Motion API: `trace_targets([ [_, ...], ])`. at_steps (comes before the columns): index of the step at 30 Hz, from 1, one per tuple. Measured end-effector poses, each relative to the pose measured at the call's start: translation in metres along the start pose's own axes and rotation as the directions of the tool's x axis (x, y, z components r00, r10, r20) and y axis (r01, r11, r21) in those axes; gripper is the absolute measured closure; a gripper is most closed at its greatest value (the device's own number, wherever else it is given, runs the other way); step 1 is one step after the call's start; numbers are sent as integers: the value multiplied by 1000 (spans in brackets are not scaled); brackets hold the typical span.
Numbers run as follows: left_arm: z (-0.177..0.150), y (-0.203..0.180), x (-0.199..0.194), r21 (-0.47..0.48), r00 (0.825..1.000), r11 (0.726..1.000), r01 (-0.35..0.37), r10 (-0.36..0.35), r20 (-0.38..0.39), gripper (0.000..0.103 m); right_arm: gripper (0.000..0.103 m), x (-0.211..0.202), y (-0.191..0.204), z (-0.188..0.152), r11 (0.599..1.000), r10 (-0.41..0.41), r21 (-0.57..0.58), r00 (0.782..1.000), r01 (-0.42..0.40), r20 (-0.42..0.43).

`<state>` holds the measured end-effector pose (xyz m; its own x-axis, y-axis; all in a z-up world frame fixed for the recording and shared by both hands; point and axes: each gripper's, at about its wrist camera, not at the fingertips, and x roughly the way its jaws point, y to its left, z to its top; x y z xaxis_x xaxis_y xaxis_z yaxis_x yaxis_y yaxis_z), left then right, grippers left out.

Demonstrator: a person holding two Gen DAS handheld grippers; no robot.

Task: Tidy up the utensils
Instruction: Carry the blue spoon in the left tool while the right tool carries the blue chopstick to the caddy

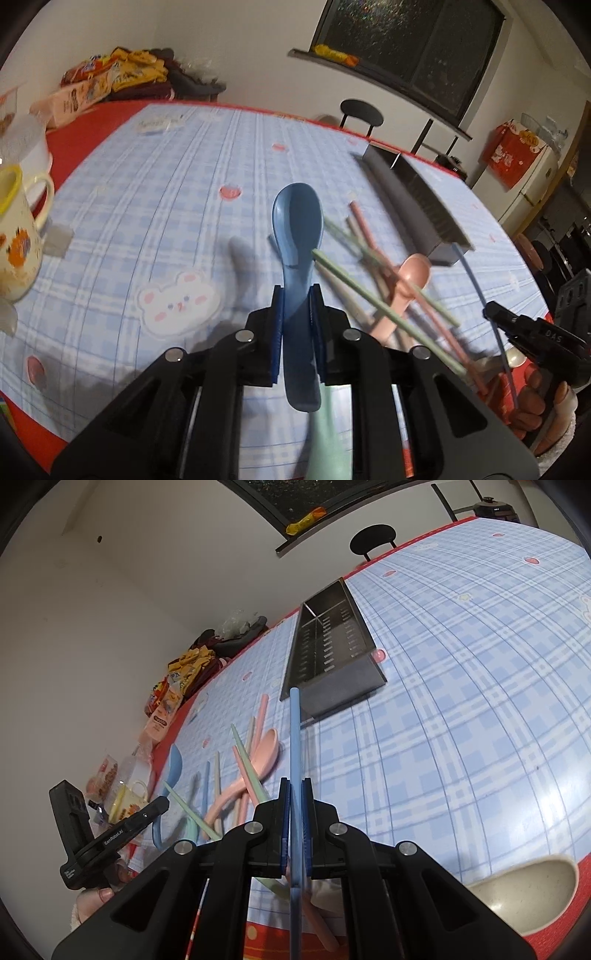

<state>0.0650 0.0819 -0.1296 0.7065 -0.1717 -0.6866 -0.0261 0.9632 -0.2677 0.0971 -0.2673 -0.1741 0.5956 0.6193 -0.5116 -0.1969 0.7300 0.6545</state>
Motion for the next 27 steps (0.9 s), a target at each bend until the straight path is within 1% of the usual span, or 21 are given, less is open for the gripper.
trace_targets([
  [5,20,-21,-5,24,999,999,49,-49,15,85,96,-4,4,26,1000,2,-24,1000,-1,23],
  [8,30,-33,0,54,999,998,26,-28,22,85,96,-5,7,43,999,1,-44,999,0,32],
  [11,32,-28,6,22,1000,999,28,-29,3,85,96,-7,9,52,998,-3,-69,999,7,47],
  [16,22,-10,18,-4,999,1000,-25,25,-37,85,96,-1,5,54,998,-3,-56,999,5,36],
  [20,16,6,22,-42,997,998,-48,45,-58,85,96,4,3,48,999,-1,-43,1000,2,24],
  [24,15,11,18,-59,998,998,-36,33,-54,85,96,6,5,45,999,-12,-48,1000,12,15],
  [27,21,7,15,-64,999,998,-9,6,-44,85,96,6,5,48,998,-18,-54,1000,19,16],
])
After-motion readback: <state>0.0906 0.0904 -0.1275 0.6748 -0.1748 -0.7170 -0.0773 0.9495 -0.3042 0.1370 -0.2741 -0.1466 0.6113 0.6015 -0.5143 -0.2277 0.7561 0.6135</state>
